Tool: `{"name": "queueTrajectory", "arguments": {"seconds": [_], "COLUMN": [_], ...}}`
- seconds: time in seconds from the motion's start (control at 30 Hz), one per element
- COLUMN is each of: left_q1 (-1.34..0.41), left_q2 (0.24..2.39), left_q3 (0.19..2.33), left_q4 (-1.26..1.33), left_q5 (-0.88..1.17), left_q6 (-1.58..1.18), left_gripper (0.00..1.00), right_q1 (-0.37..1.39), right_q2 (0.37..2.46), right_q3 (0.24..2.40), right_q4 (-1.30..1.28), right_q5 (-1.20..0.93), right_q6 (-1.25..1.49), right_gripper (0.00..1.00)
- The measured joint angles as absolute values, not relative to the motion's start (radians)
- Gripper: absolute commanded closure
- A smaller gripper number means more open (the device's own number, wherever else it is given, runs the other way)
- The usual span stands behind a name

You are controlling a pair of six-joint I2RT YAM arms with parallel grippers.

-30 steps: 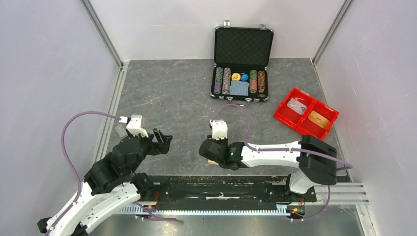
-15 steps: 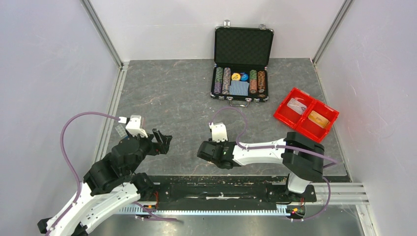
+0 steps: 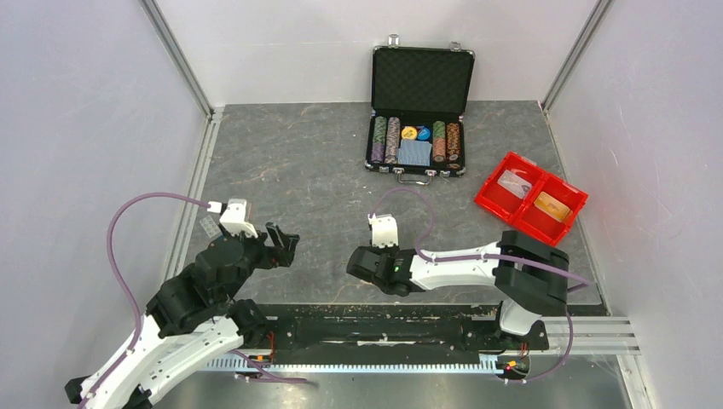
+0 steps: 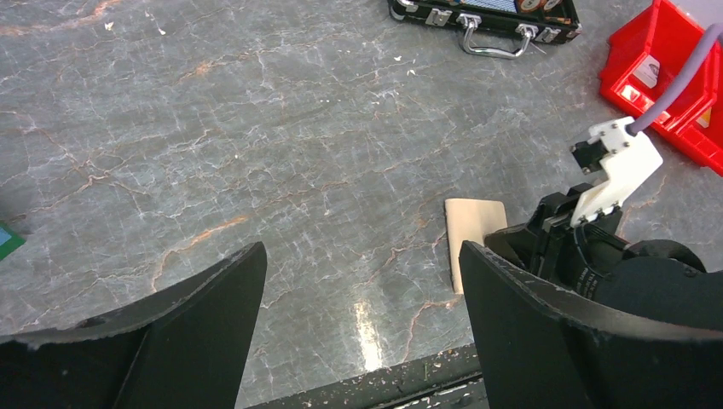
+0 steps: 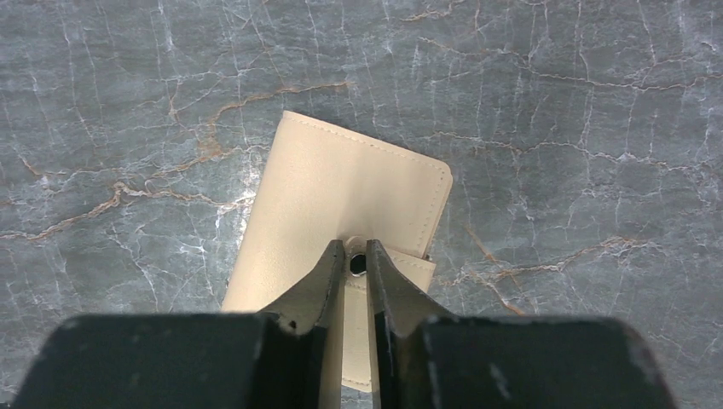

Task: Take the credit cards out of the card holder
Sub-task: Open the card holder at the center of the board.

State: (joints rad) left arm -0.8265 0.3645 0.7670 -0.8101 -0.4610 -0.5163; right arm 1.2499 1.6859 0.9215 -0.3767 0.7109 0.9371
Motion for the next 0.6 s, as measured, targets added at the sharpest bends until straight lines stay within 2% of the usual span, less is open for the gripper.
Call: {"name": "queueTrajectory", "arguments": {"seconds": [0.1,0.37,0.6], "left_q1": [-0.826,-0.826,-0.826], "left_q2": [0.372,0.403,0.502], "left_q3": [0.767,0.767,0.763], "left_q4": [-0.810,-0.810,-0.791], "left_q5": [-0.460,-0.443,-0.337], "left_q6": [-0.516,-0.516,-0.523], "left_gripper": [0.10,0.09,0.09], "right_q1": [1.250,1.247,1.240], "right_q2": [1.651,1.585,1.422], "right_q3": [0.878,0.787,0.603], "right_q4": [-0.329,-0.215,-0.038], "right_q5": [0.714,0.701,0.621], "right_q6": [0.931,0.908,0.829], "right_gripper": [1.00,1.00,1.00]}}
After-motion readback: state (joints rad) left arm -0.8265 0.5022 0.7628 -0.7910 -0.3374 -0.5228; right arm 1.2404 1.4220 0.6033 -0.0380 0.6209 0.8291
